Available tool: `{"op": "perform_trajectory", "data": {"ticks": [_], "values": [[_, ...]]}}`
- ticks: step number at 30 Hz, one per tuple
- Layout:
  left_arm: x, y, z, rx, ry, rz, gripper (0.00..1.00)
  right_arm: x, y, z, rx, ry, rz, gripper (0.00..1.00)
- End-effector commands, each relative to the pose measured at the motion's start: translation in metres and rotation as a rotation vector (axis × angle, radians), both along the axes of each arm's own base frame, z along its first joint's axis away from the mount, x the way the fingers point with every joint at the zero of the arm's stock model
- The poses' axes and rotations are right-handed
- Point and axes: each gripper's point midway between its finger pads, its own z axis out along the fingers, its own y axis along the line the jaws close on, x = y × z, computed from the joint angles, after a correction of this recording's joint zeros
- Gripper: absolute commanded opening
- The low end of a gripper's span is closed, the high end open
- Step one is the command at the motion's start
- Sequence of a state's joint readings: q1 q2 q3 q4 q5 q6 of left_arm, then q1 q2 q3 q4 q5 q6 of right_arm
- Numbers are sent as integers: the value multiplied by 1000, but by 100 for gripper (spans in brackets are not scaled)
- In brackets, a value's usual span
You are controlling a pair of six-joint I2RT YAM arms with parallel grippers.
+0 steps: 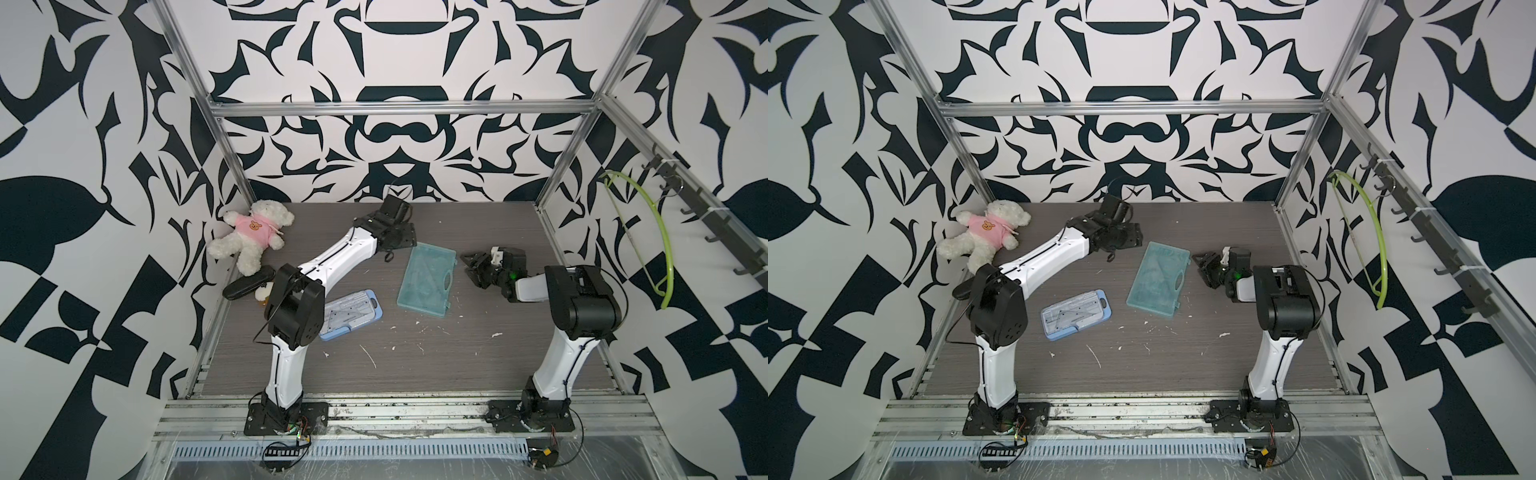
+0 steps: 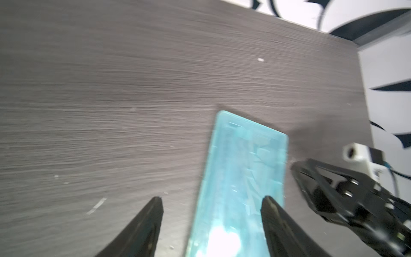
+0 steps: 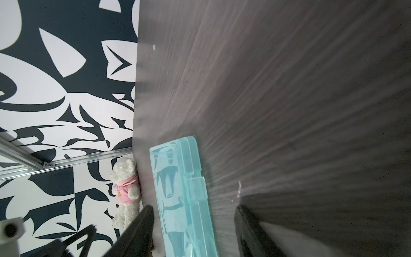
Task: Open the ruler set and take out the ruler
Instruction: Open the ruler set box at the center of the board.
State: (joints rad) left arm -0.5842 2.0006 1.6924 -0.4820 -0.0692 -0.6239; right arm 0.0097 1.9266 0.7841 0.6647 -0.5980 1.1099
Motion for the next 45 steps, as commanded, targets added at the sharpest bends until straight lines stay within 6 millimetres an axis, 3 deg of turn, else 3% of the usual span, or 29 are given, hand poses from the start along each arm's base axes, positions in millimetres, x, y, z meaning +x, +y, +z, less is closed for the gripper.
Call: {"op": "perform_trajectory", "data": {"ticks": [1, 12, 22, 35, 45], "values": [[-10, -12, -19, -82, 58, -42, 75, 0, 7, -11, -19, 36, 5, 60], [-12, -7, -72, -29, 153, -5, 74, 6, 18, -28, -24, 58, 20, 61], [-18, -3, -99, 31, 201, 9, 73, 9, 21, -32, -2, 27, 26, 61], [-21, -3, -111, 46, 226, 12, 73, 15, 36, 10, 28, -112, 76, 62], [-23, -7, -119, 41, 242, 5, 73, 18, 47, 27, -18, -153, 120, 63]]}}
